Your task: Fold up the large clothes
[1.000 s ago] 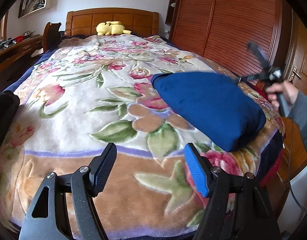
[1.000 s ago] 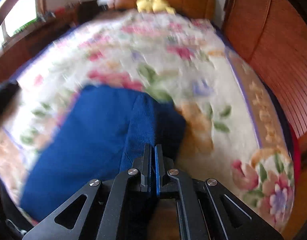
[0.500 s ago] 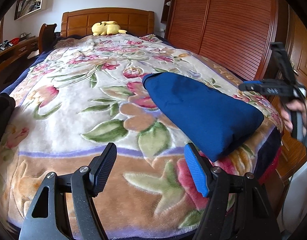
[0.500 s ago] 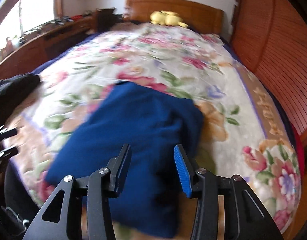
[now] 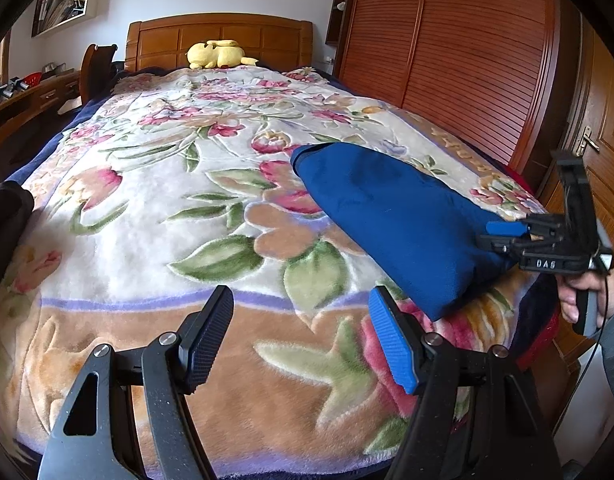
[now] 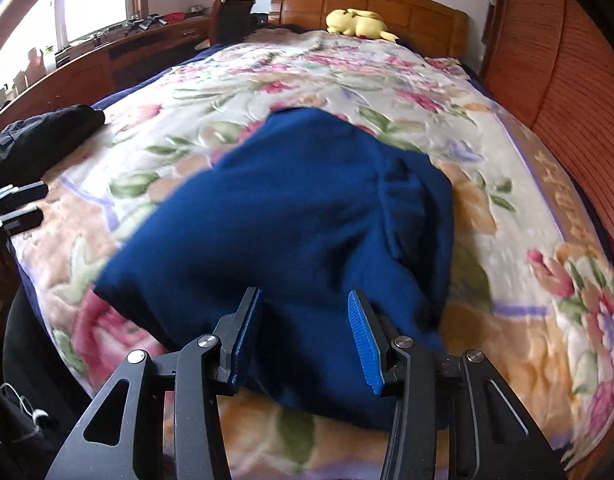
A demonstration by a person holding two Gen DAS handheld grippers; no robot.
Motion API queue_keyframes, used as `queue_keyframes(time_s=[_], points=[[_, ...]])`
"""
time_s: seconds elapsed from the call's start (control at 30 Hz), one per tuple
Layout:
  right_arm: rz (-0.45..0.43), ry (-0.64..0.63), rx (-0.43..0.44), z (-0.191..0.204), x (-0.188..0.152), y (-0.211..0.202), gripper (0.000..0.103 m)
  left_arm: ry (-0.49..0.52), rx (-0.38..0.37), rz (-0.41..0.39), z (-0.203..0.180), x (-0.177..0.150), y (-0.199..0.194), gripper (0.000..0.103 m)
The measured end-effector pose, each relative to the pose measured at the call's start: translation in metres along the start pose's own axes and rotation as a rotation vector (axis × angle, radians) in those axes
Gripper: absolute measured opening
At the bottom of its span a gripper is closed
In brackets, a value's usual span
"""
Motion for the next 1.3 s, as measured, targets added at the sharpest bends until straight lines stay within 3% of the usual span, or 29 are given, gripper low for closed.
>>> queue_keyframes(time_s=[0.2,0.37,0.53,0.63,0.9,1.3], points=[[-0.024,0.036,-0.014,-0.009,-0.015,0.008,0.046,0.028,-0.010,0.002,-0.005,0.009,0.012,0.071],[-0.059,0.094,-0.062,-0.001,-0.014,-0.004,0.046,0.113,-0.006,0.016,-0.016,0.044,0.044,0.072],[-0.087,0.173,-0.129,-0.010,-0.026,-0.020,0.063,0.155,-0.008,0.029,-0.021,0.087,0.079,0.075],[-0.079,0.233,-0.067,-0.016,-0.033,-0.019,0.066,0.174,-0.011,0.047,-0.025,0.114,0.106,0.075],[-0.045,0.307,0.002,-0.024,-0.041,0.008,0.075,0.194,-0.001,0.110,-0.016,0.162,0.168,0.075],[-0.053,0.345,0.103,-0.032,-0.042,0.032,0.076,0.167,0.016,0.229,-0.002,0.183,0.253,0.079]])
Point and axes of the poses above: each gripper's, at about its wrist camera, not at the fingertips, and y roughly the way its jaws point, z to its left, x to its top, the point moved 7 cm from there along y, roughly the way its jaws point, and after that the axes turned 9 degrees about z, right-handed, at the moved point
